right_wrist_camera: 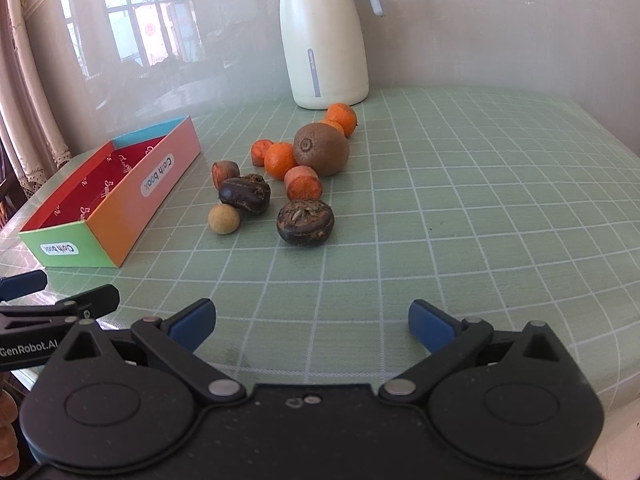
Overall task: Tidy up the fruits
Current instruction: 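Move the left tool to the small tan ball and close on it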
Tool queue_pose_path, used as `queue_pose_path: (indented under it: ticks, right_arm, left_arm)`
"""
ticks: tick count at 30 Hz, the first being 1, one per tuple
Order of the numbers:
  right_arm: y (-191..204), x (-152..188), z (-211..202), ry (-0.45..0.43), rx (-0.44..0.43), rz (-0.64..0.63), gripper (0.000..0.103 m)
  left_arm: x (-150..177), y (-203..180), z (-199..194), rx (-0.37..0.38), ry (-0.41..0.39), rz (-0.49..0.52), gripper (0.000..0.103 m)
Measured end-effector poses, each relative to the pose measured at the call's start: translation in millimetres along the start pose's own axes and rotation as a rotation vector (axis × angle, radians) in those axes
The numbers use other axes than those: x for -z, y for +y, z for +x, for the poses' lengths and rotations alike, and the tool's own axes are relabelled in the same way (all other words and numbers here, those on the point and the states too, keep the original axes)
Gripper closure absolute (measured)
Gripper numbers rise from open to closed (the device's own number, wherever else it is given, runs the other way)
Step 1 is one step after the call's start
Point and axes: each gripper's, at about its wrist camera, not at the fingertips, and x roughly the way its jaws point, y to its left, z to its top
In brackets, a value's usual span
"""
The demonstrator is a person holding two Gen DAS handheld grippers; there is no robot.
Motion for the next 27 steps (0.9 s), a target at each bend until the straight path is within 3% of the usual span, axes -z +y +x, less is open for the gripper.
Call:
queue_pose_path:
  ticks: [27]
  right_arm:
    - [-48.3, -15.9, -33.1, -0.129, 0.047, 0.206, 0.000]
  left_arm:
    - [-6.6, -37.5, 4.1, 0.073, -0.022, 0.130, 0.000]
